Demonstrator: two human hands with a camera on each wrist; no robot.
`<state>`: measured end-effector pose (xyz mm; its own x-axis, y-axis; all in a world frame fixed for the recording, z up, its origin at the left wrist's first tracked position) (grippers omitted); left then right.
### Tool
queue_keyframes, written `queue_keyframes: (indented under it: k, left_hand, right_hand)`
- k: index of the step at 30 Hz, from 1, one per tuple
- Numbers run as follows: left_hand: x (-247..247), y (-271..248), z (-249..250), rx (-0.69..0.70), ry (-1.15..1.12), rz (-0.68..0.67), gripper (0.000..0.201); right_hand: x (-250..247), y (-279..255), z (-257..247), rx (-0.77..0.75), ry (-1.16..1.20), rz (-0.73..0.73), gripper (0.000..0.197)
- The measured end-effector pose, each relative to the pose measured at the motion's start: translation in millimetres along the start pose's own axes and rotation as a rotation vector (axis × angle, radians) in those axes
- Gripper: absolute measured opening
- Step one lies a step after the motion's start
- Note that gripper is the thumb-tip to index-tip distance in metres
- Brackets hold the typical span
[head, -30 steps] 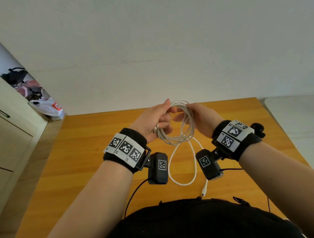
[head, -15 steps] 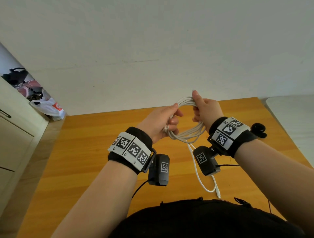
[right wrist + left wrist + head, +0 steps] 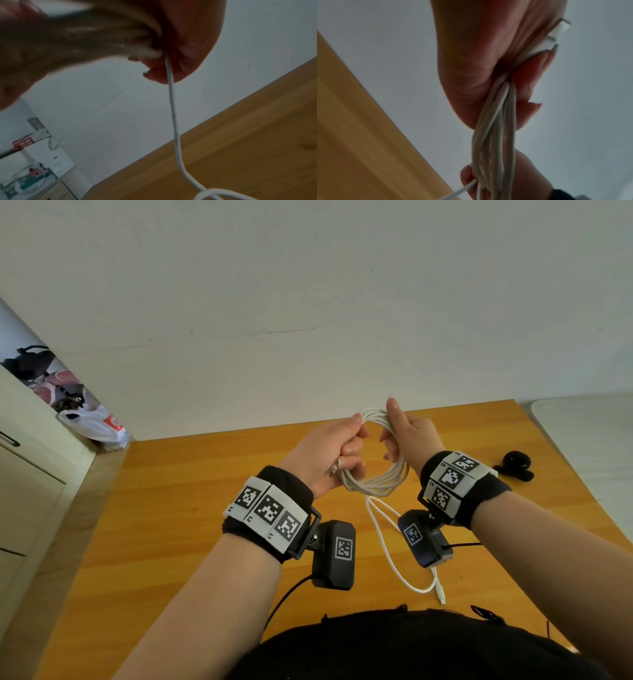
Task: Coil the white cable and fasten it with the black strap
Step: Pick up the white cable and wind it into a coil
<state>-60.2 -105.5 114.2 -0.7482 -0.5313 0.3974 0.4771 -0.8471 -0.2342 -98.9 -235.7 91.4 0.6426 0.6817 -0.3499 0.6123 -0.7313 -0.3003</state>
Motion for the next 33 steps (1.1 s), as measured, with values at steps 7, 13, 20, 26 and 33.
queue_keyframes:
  k: [7,13,20,26,33]
  left_hand:
    - [-15,6,20,0.091,-0.201,0.055,0.029]
    - [-29,12,40,0.182,-0.391,0.168,0.03]
    - [-36,17,46,0.275,-0.34,0.264,0.029]
    - [-43,17,52,0.358,-0.183,0.317,0.029]
    - [-42,15,53,0.425,0.013,0.326,0.028]
  right_hand:
    - [27,-7,47,0.279,0.234,-0.305,0.08]
    - [27,-15,62,0.285,0.033,-0.343,0.046]
    - [29,-17,46,0.083,-0.509,-0.242,0.012]
    - [30,-25,26,-0.084,-0.723,-0.111,0.031]
    - [38,-43,-5,-0.284,-0.994,-0.065,0.031]
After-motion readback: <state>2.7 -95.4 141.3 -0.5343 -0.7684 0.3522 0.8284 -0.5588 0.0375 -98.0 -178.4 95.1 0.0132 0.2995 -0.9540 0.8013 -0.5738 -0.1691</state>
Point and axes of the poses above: each hand's wrist, its own y-axis towards the middle knuckle, its own x-axis out of the palm, z = x × y, the point moved 10 cm from there along y, towards the middle knuckle, and after that the axes turned 11 degrees about x, right-handed, at the moved point
